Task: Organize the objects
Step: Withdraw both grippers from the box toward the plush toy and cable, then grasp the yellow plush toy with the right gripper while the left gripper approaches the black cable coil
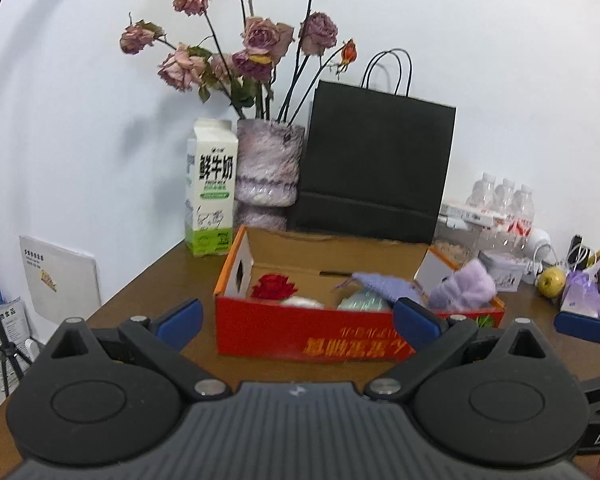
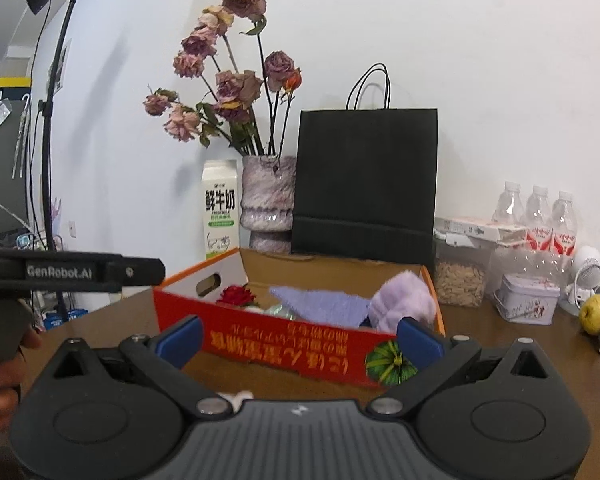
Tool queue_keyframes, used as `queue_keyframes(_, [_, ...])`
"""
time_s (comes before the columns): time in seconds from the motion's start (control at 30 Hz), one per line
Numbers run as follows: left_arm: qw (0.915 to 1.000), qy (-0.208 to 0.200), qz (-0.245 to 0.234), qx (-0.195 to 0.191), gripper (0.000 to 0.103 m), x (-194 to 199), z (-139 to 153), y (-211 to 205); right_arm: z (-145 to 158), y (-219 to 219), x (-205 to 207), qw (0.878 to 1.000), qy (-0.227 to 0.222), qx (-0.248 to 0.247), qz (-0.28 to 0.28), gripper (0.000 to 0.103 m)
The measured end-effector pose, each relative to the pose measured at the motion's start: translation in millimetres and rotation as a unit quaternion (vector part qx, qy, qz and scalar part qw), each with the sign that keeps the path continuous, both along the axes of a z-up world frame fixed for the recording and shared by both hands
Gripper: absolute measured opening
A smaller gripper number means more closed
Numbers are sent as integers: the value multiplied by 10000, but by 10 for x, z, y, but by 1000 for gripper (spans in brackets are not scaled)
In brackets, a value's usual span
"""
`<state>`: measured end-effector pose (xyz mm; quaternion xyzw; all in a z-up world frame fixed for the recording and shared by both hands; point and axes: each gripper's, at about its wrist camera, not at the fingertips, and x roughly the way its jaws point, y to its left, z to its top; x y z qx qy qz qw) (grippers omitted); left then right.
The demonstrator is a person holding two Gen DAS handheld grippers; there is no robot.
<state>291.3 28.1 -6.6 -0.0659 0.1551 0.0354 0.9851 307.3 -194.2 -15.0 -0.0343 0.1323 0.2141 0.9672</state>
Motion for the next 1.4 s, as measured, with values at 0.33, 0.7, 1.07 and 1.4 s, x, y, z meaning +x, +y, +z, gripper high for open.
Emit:
queue_keyframes(0.33, [9995,308,80,2,103,-260,-209,217,-206,-55,-287,9997,216,3,-114,103])
queue_keyframes(0.7, [9994,288,83,194,103,-535,-296,345,-325,-88,-588,9991,281,-53,-308,103])
queue_keyframes(1.07, [9994,272,80,199,103,-592,-308,377,-362,-25,-746,9991,258,-198,-284,103])
queue_keyframes(1.4, [9995,303,49,86,103,-596,-308,417,-369,27,-744,9988,267,-324,-258,103])
